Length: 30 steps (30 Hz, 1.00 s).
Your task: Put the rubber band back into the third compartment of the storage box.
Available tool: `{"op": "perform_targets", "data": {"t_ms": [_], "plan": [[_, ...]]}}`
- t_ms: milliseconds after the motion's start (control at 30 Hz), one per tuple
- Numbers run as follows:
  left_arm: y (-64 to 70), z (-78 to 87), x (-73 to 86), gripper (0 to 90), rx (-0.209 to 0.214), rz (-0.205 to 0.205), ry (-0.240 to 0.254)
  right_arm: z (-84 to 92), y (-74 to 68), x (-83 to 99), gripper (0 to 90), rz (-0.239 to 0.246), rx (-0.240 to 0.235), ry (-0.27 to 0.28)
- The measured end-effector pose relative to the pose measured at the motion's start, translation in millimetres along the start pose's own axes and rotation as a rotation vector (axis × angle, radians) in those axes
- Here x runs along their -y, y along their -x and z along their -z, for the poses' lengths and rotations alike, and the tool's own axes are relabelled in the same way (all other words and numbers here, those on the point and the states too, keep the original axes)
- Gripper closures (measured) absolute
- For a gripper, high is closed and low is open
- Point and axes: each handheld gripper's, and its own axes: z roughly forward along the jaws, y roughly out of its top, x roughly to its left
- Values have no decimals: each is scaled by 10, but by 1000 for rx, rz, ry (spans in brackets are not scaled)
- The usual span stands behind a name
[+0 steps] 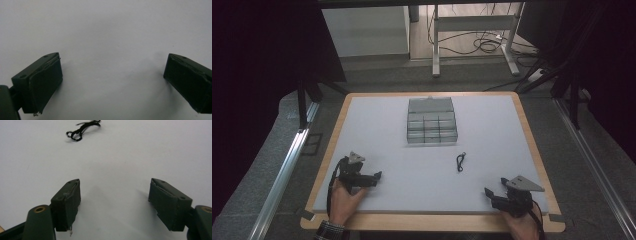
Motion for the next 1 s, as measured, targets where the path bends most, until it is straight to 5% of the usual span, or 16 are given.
{"op": "perform_targets", "data": {"t_ms": [1000], "plan": [[1, -3, 0, 18, 1, 6, 4, -47, -60, 24, 156, 27, 16, 17]]}}
